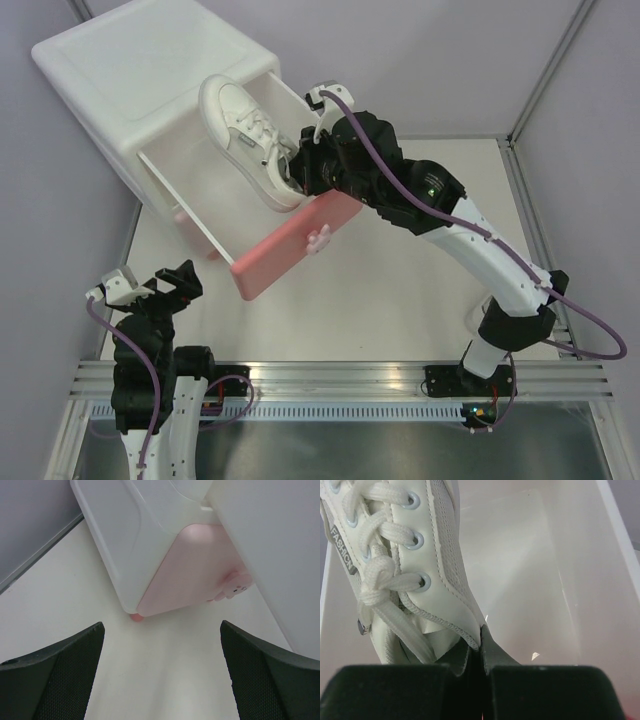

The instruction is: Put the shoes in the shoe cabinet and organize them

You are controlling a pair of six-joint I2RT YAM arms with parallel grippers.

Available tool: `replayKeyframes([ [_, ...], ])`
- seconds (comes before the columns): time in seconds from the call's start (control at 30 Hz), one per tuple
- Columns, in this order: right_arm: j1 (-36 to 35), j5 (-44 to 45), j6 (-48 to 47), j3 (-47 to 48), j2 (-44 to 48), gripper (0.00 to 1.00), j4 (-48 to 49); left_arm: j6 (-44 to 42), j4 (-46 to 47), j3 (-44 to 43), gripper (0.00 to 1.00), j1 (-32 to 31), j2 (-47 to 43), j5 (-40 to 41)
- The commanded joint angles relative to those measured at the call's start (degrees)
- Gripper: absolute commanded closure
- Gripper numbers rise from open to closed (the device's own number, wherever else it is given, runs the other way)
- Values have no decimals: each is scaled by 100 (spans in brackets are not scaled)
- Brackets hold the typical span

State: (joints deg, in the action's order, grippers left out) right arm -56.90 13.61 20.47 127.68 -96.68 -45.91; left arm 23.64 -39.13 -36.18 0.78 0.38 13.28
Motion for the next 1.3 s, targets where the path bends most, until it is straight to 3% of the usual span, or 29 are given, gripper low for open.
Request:
replayKeyframes([
  [0.0, -180, 239, 264, 389, -122, 99, 188, -87, 90, -11, 1, -16, -469, 34],
  [0.23, -207, 318, 528, 486, -509, 99, -225, -87, 82, -11, 1, -7, -478, 34],
  [0.67, -251, 257, 458, 714, -808, 100, 196, -87, 90, -11, 1, -7, -469, 34],
  [1.03, -242, 415, 440, 723, -1256, 99, -32, -96, 99, -11, 1, -7, -478, 34],
  [1.27, -233, 266, 81, 127, -800, 99, 108, -96, 99, -11, 1, -16, -478, 26],
])
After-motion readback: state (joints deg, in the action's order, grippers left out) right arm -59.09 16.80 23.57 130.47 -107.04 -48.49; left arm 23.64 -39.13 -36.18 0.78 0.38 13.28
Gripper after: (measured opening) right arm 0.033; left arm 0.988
